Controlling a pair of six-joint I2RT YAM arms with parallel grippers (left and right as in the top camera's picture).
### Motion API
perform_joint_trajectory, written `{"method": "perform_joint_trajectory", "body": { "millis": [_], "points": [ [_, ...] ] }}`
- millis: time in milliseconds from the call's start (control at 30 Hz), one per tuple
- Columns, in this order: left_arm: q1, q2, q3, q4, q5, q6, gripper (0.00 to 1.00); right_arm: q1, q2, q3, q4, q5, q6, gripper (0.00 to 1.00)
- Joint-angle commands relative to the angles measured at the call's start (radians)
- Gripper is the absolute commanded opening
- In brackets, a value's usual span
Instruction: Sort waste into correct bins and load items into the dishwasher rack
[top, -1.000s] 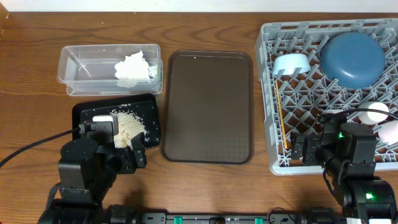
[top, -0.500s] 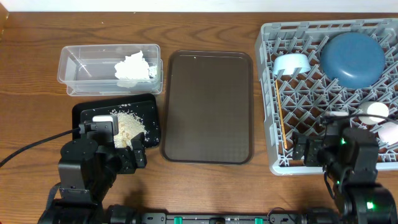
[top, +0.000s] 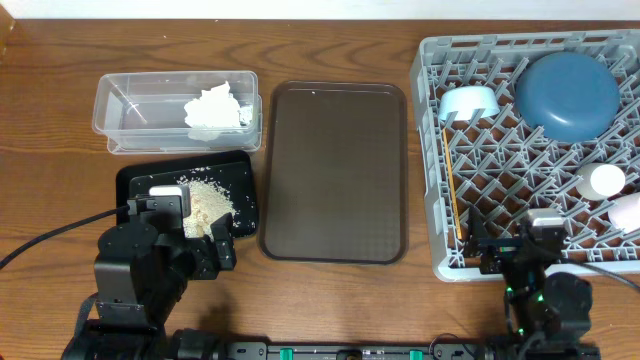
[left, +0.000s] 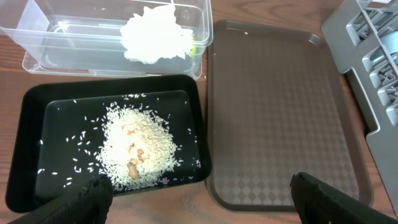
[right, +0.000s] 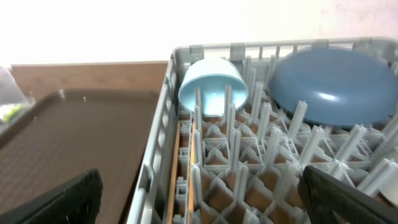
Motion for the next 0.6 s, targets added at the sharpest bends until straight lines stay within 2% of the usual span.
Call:
{"method": "perform_joint_trajectory", "body": {
  "millis": [0,267,567],
  "points": [
    [0.003,-0.003,-0.008,-0.001,-0.015,0.006,0.94,0.008,-0.068,-0.083,0.096,0.011,-0.008,0.99],
    [0.003,-0.003,-0.008,0.0,-0.015,0.006,0.94,0.008,-0.134,-0.249,0.351,0.015,-0.008,0.99],
    [0.003,-0.003,-0.008,-0.001,-0.015,0.006,0.95,0.011,-0.134,-0.255,0.254,0.018,-0.008,0.99]
  ]
}}
